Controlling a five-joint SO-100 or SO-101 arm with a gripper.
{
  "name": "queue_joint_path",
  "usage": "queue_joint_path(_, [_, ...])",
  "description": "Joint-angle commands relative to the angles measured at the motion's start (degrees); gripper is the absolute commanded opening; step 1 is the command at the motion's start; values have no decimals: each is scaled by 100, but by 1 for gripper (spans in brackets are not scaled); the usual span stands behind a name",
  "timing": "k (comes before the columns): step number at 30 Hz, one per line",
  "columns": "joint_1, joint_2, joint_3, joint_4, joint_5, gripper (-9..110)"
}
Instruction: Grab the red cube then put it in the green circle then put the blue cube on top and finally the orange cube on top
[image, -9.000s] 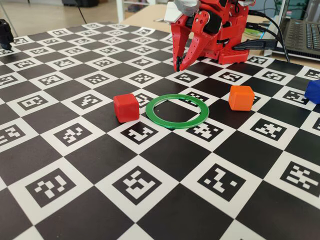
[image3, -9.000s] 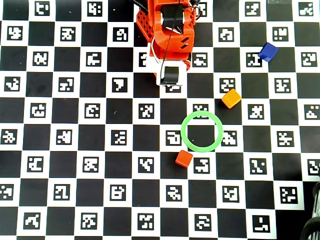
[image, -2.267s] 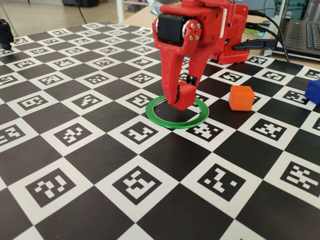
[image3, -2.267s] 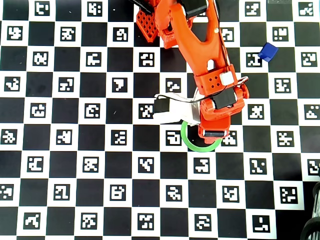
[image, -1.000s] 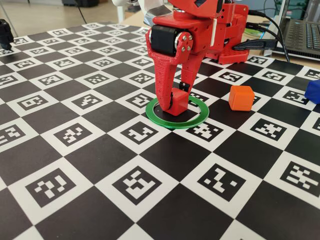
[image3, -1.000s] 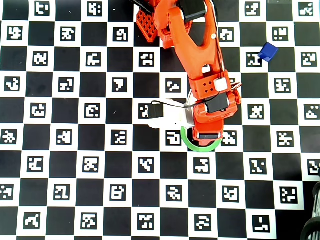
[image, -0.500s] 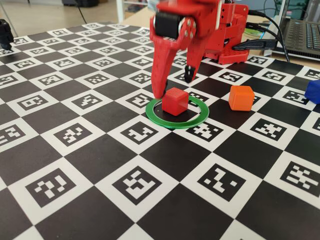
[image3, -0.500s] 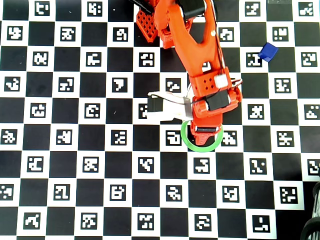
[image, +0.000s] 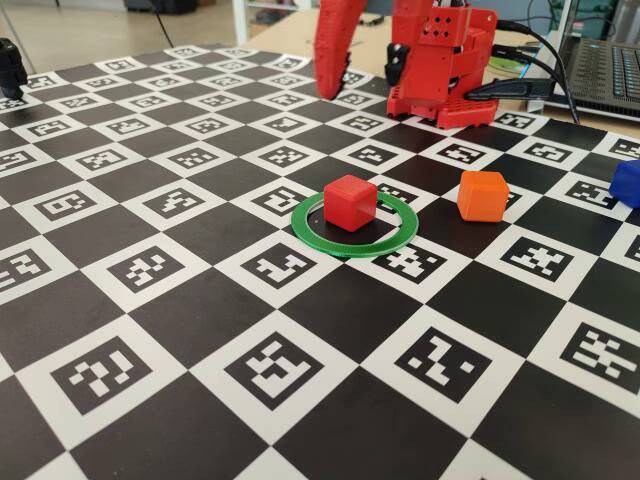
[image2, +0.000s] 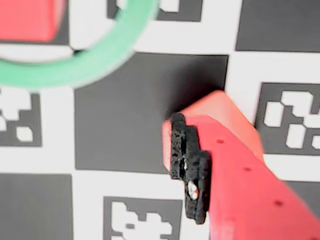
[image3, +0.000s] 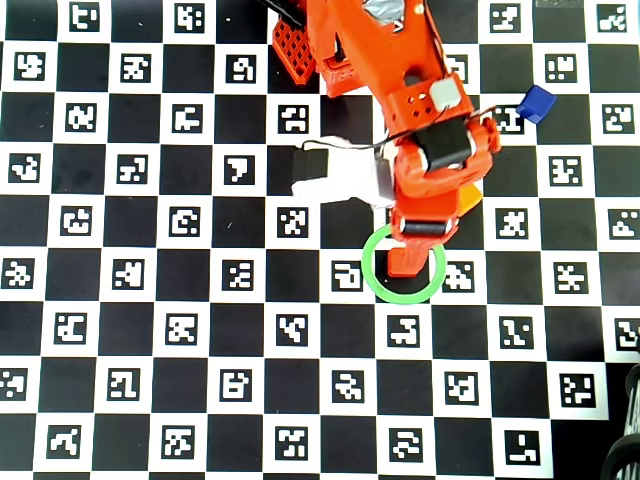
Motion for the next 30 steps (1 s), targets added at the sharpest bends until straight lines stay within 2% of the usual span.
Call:
queue_joint_path(1, [-413,492,-334,246,659,37])
queue_joint_path(8, [-1872,659,-114,703,2760,37])
queue_joint_path(13, [-3226,1143,334,158,3700,37])
queue_joint_path(18, [-4271,1608,888,-1020,3937,39])
queue_joint_path(30, [-5379,1055,1204,-1793,4271,42])
